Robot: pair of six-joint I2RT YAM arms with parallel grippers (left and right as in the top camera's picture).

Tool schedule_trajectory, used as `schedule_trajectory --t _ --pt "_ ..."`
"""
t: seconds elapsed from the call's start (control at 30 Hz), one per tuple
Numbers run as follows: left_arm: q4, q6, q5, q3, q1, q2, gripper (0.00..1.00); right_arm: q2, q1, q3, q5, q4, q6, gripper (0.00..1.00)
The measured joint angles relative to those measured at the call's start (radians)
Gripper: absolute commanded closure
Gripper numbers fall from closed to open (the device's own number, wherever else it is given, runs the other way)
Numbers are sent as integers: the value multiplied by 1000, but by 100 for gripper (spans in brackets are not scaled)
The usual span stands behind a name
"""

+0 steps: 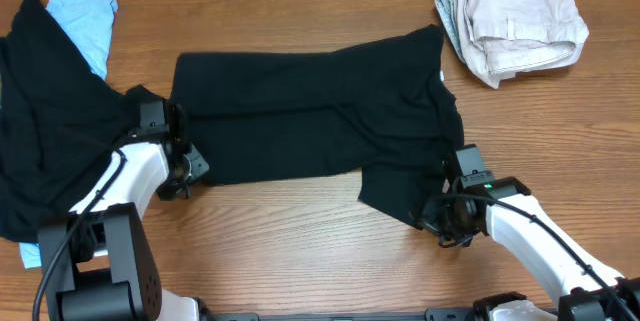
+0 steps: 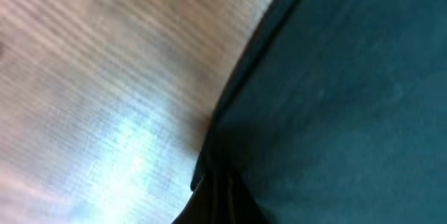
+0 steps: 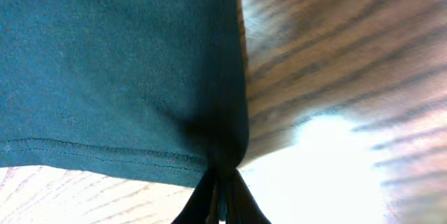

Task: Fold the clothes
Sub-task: 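Grasp the shirt's bottom hem corners with both grippers, then fold the bottom hem up onto the top edge with both grippers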

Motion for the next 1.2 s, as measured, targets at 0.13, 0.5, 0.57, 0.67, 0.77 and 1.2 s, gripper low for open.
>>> schedule_trajectory --t 0.13,0.5,0.57,0.67,0.77,1.2 --pt "-174 29 9 136 0 0 96 -3 -53 82 3 -93 -6 96" --pt "-419 131 18 465 0 -2 93 -38 -153 549 6 -432 -195 96" --pt "-402 138 18 466 0 -2 93 -40 -154 586 13 -395 -217 96" --pt "-354 148 18 465 0 -2 96 -38 -154 594 21 -316 -237 96" --pt "-299 161 11 459 0 -2 96 -17 -154 595 27 -222 -249 96" --pt "65 164 -72 362 0 68 96 210 -154 597 30 313 -313 96"
